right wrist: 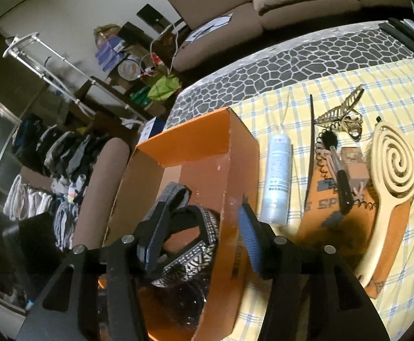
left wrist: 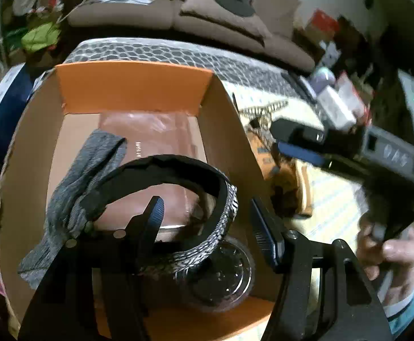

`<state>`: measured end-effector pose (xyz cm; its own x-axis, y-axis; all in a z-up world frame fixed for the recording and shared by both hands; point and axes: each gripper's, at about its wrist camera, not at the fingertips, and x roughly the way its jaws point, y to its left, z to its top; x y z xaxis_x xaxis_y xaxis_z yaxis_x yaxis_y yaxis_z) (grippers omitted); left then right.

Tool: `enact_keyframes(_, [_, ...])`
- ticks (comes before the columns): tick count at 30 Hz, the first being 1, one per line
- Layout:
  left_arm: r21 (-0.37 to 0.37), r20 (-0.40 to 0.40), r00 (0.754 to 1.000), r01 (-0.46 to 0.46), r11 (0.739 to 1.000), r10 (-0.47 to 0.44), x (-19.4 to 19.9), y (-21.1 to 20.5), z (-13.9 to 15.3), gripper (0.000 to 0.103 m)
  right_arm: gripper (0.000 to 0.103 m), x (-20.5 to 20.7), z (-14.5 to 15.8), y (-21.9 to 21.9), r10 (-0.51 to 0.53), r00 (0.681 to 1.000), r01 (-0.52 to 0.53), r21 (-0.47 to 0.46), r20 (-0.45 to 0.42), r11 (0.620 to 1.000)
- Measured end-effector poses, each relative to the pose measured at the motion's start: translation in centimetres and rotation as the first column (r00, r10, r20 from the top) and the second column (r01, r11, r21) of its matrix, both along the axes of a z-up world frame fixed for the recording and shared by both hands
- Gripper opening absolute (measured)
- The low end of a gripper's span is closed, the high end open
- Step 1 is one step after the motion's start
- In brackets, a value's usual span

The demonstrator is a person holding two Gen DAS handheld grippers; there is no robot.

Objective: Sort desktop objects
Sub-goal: 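Lower the patterned band into the box with right gripper while left carries black headband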

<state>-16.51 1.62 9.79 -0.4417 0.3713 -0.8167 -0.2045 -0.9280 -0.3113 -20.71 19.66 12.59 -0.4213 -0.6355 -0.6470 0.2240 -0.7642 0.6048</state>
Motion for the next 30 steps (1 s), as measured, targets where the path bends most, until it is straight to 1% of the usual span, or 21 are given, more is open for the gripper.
enact_keyframes(4, [-0.068,0.016,0.999,0.032,0.997,-0.031,-0.2,1.5,-1.2,0.056,0.057,0.0,-0.1,0.2,0.003,1.000,-0.003,0.005,0.005,1.000])
enact_keyframes(6, [-0.088,0.026,0.999,0.040,0.995,-0.038,-0.3,1.8,-1.7,0.038,0.058,0.0,-0.2,0.3,0.007,1.000,-0.007,0.003,0.009,1.000])
enact_keyframes(7, [-0.087,0.027,0.999,0.046,0.995,-0.043,-0.4,2.0,-1.9,0.036,0.058,0.0,-0.3,0.2,0.009,1.000,-0.009,0.002,0.011,1.000])
enact_keyframes(8, [-0.083,0.020,0.999,0.045,0.996,-0.044,-0.4,2.1,-1.8,0.027,0.059,0.0,-0.3,0.2,0.010,1.000,-0.010,0.002,0.012,1.000])
enact_keyframes(9, [-0.087,0.008,0.999,0.040,0.995,-0.039,-0.3,2.2,-1.6,0.022,0.059,0.0,-0.3,0.2,0.011,1.000,-0.011,0.000,0.013,1.000])
enact_keyframes(10, [-0.093,-0.002,0.999,0.033,0.995,-0.033,-0.3,2.1,-1.4,0.021,0.060,0.0,-0.3,0.2,0.013,1.000,-0.013,-0.002,0.014,1.000])
enact_keyframes(11, [-0.090,-0.019,1.000,0.021,0.996,-0.022,-0.2,2.1,-1.2,0.016,0.060,0.0,-0.3,0.1,0.016,1.000,-0.015,-0.004,0.014,1.000])
enact_keyframes(12, [-0.083,-0.027,1.000,0.013,0.996,-0.016,-0.2,2.0,-0.9,0.014,0.060,0.0,-0.3,0.0,0.018,1.000,-0.018,-0.006,0.014,1.000])
enact_keyframes(14, [-0.040,-0.056,0.998,-0.021,0.999,0.019,-0.2,1.3,-0.3,0.013,0.060,0.1,-0.3,-0.3,0.026,1.000,-0.025,-0.014,0.017,1.000])
enact_keyframes(16, [0.061,-0.085,0.994,-0.070,0.996,0.075,-0.2,-0.3,0.7,0.011,0.061,0.2,-0.4,-0.6,0.036,0.999,-0.036,-0.030,0.025,0.999])
enact_keyframes(17, [0.100,-0.092,0.991,-0.088,0.991,0.098,-0.3,-1.1,1.1,0.010,0.060,0.2,-0.5,-0.8,0.042,0.999,-0.041,-0.045,0.032,0.998])
enact_keyframes(18, [0.167,-0.104,0.985,-0.117,0.979,0.135,-0.2,-2.3,1.6,0.010,0.060,0.2,-0.6,-0.9,0.048,0.998,-0.045,-0.067,0.043,0.997])
enact_keyframes(19, [0.248,-0.108,0.979,-0.144,0.958,0.175,-0.1,-3.7,2.0,0.010,0.061,0.2,-0.7,-1.1,0.056,0.997,-0.051,-0.094,0.052,0.994])
enact_keyframes(21, [0.376,-0.098,0.967,-0.182,0.909,0.234,0.0,-6.1,2.4,0.010,0.061,0.3,-0.9,-1.5,0.072,0.996,-0.064,-0.139,0.060,0.988])
enact_keyframes(22, [0.443,-0.087,0.960,-0.202,0.874,0.266,0.0,-7.6,2.5,0.010,0.061,0.4,-0.8,-1.7,0.086,0.995,-0.076,-0.162,0.056,0.984])
enact_keyframes(23, [0.467,-0.080,0.957,-0.210,0.859,0.277,-0.1,-8.3,2.5,0.010,0.061,0.5,-0.6,-2.1,0.104,0.993,-0.094,-0.185,0.046,0.978])
enact_keyframes(24, [0.499,-0.072,0.955,-0.216,0.839,0.289,-0.2,-9.2,2.4,0.010,0.061,0.6,-0.4,-2.7,0.130,0.991,-0.121,-0.199,0.032,0.973])
enact_keyframes(25, [0.532,-0.061,0.952,-0.223,0.817,0.299,-0.3,-10.0,2.2,0.010,0.060,0.9,-0.1,-3.4,0.161,0.987,-0.156,-0.201,0.012,0.967])
enact_keyframes(27, [0.575,-0.045,0.949,-0.231,0.785,0.312,-0.3,-11.1,2.1,0.010,0.061,1.5,0.6,-4.9,0.214,0.976,-0.215,-0.190,-0.026,0.958])
enact_keyframes(29, [0.593,-0.042,0.948,-0.230,0.772,0.315,-0.4,-11.4,2.1,0.010,0.063,2.2,1.1,-6.5,0.259,0.964,-0.265,-0.170,-0.059,0.949])
enact_keyframes(30, [0.596,-0.047,0.948,-0.225,0.771,0.313,-0.4,-11.4,2.2,0.010,0.066,2.6,1.3,-7.5,0.283,0.956,-0.292,-0.156,-0.077,0.944])
